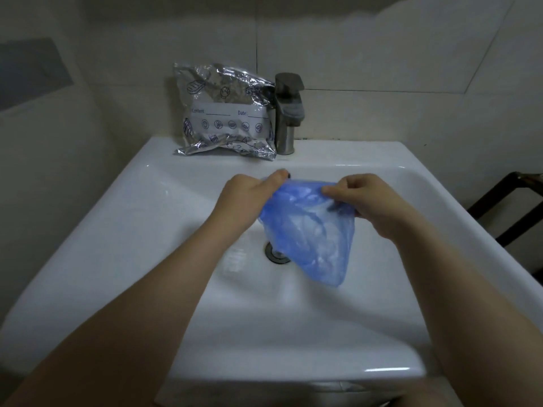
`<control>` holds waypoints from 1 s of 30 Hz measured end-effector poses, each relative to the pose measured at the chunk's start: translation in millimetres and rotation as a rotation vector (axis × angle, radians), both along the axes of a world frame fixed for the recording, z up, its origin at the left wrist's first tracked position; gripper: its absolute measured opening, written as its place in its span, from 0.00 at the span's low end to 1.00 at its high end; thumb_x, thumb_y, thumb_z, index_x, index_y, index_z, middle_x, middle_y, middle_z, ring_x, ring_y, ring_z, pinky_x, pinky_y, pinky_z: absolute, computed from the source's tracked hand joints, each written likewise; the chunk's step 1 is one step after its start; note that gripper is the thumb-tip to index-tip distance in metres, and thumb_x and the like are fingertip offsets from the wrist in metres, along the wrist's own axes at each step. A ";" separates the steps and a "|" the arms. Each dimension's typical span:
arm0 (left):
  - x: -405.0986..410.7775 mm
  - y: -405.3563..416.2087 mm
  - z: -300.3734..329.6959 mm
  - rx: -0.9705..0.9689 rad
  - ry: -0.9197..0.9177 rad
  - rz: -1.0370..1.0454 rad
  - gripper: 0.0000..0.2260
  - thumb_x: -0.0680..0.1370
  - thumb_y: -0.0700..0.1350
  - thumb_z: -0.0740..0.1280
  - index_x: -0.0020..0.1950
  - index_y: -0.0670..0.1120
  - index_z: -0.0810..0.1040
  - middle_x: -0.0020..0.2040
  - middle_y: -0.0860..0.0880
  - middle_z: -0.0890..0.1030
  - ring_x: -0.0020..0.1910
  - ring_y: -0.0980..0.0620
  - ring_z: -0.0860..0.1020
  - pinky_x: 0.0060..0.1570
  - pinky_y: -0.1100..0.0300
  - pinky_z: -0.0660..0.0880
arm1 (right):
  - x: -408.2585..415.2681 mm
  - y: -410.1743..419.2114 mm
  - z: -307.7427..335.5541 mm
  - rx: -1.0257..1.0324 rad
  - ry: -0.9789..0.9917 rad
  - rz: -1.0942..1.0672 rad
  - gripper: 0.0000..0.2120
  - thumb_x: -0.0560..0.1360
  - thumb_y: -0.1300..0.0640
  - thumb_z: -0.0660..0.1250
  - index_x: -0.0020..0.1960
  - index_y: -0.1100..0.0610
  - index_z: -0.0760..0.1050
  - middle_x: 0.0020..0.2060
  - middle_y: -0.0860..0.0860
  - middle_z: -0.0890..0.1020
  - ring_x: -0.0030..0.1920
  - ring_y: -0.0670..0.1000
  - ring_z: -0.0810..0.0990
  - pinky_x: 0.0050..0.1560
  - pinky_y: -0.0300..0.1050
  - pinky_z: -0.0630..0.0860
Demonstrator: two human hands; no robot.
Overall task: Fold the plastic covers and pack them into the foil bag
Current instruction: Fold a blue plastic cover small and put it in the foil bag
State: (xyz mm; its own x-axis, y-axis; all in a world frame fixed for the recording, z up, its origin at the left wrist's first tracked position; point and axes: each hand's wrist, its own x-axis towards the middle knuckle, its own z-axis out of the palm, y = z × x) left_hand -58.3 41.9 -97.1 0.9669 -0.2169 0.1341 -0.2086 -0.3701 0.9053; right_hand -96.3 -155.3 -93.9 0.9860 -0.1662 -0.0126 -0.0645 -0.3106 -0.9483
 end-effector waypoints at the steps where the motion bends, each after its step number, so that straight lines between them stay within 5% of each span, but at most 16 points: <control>1: -0.2 -1.1 -1.3 -0.039 -0.030 -0.003 0.23 0.73 0.51 0.70 0.27 0.37 0.69 0.29 0.43 0.65 0.30 0.50 0.64 0.33 0.58 0.61 | 1.0 0.0 -0.4 0.053 -0.007 0.007 0.13 0.71 0.62 0.71 0.32 0.57 0.70 0.30 0.55 0.73 0.31 0.49 0.74 0.35 0.39 0.73; 5: 3.4 -0.3 -3.7 -0.255 0.030 0.006 0.14 0.71 0.42 0.74 0.30 0.44 0.70 0.32 0.45 0.69 0.32 0.51 0.67 0.33 0.62 0.65 | 1.4 1.3 4.0 0.375 -0.011 0.037 0.10 0.72 0.70 0.67 0.38 0.57 0.72 0.35 0.54 0.76 0.36 0.51 0.77 0.37 0.39 0.79; 9: 6.7 -2.2 -2.7 -0.441 0.084 -0.001 0.14 0.70 0.34 0.72 0.35 0.47 0.69 0.36 0.49 0.71 0.34 0.54 0.70 0.38 0.64 0.70 | -2.0 0.5 10.4 0.431 0.001 0.065 0.09 0.73 0.72 0.63 0.48 0.60 0.76 0.43 0.55 0.79 0.43 0.52 0.80 0.44 0.41 0.81; 13: 7.1 -0.2 -1.1 -0.494 0.092 -0.129 0.15 0.71 0.31 0.70 0.46 0.51 0.77 0.48 0.49 0.78 0.46 0.52 0.77 0.50 0.60 0.76 | -2.7 -0.7 11.4 0.307 -0.087 0.054 0.10 0.74 0.72 0.62 0.49 0.61 0.76 0.44 0.55 0.79 0.43 0.51 0.80 0.45 0.38 0.80; 18: 6.9 3.1 -2.4 -0.360 0.065 -0.087 0.16 0.69 0.30 0.71 0.48 0.51 0.80 0.46 0.48 0.80 0.48 0.52 0.77 0.54 0.58 0.75 | -4.3 -1.6 11.2 -0.030 -0.060 0.038 0.08 0.77 0.65 0.63 0.45 0.56 0.78 0.41 0.53 0.80 0.42 0.50 0.80 0.46 0.41 0.79; 25: 10.6 7.0 -3.1 -0.132 -0.157 -0.011 0.13 0.71 0.35 0.71 0.39 0.54 0.77 0.46 0.53 0.78 0.44 0.57 0.75 0.51 0.63 0.71 | -6.7 -7.2 13.1 -0.011 -0.086 0.075 0.08 0.76 0.64 0.63 0.43 0.57 0.79 0.37 0.51 0.81 0.39 0.47 0.78 0.44 0.38 0.76; 30: 9.5 9.2 1.0 -0.352 0.078 -0.231 0.09 0.74 0.32 0.67 0.41 0.46 0.76 0.30 0.57 0.79 0.30 0.62 0.76 0.34 0.70 0.73 | -9.6 -15.3 15.9 0.295 -0.035 0.097 0.07 0.76 0.64 0.62 0.43 0.56 0.78 0.33 0.48 0.81 0.36 0.45 0.79 0.37 0.37 0.78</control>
State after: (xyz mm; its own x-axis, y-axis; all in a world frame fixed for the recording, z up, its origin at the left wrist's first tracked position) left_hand -48.7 51.0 -96.1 0.9084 -0.3831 0.1674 -0.1759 0.0130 0.9843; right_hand -105.9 -170.6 -78.0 0.9978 -0.0656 -0.0120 -0.0137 -0.0244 -0.9996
